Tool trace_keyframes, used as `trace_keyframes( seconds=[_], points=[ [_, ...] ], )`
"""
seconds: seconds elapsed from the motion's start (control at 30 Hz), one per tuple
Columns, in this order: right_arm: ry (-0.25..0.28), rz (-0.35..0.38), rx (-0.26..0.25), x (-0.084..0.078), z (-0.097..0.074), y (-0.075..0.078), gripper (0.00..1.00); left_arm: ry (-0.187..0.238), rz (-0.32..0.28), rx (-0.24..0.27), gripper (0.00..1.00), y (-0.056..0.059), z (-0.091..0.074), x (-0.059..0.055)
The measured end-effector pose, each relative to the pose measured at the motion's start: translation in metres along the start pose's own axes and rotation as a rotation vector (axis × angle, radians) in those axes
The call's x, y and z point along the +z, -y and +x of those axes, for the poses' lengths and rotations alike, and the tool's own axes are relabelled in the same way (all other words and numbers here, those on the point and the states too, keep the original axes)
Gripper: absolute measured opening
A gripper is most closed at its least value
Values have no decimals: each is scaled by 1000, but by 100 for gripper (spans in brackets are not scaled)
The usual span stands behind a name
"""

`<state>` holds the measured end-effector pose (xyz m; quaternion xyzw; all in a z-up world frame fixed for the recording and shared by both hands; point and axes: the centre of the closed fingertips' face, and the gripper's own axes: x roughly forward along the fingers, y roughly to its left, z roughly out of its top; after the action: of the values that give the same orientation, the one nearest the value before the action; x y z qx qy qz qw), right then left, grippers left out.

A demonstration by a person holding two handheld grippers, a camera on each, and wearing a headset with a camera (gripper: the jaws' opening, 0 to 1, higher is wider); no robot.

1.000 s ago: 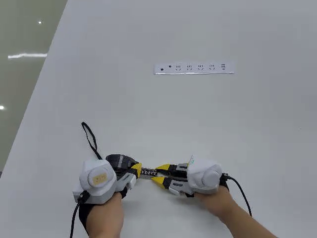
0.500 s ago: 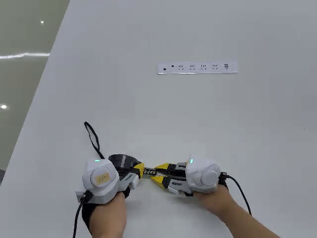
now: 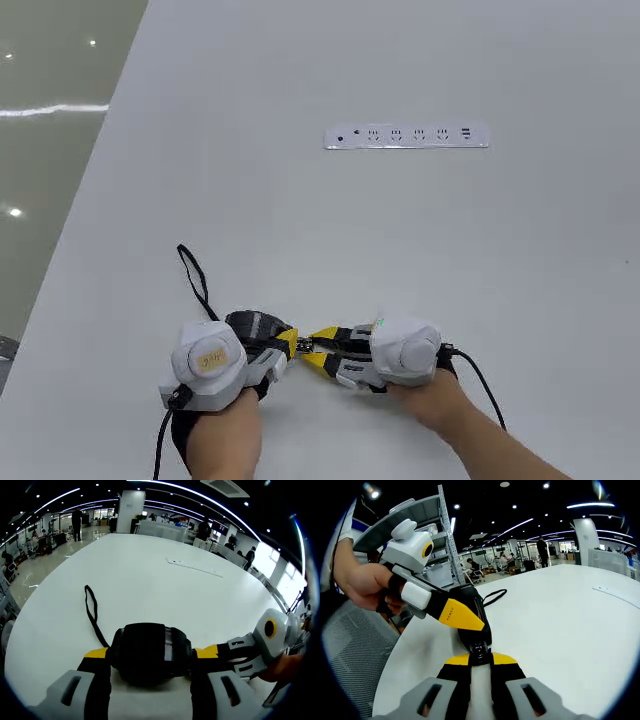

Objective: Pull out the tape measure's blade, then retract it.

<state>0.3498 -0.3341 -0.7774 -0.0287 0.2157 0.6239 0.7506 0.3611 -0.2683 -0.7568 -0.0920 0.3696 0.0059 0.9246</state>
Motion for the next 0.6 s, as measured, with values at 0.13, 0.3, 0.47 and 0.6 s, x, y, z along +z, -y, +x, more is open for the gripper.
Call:
trace_keyframes(
  seconds=[0.13, 0.3, 0.47, 0.6],
  points=[
    [-2, -4, 2, 1, 3, 0, 13, 1, -19, -11, 62, -2, 0, 1],
    [-3, -8, 7, 2, 8, -1, 13, -2, -20, -13, 62, -1, 0, 1],
    [-5, -13, 14, 3, 12, -3, 13, -3, -22, -19, 62, -2, 0, 1],
    [-7, -17, 22, 3, 14, -3, 13, -4, -24, -24, 62, -1, 0, 0]
  ],
)
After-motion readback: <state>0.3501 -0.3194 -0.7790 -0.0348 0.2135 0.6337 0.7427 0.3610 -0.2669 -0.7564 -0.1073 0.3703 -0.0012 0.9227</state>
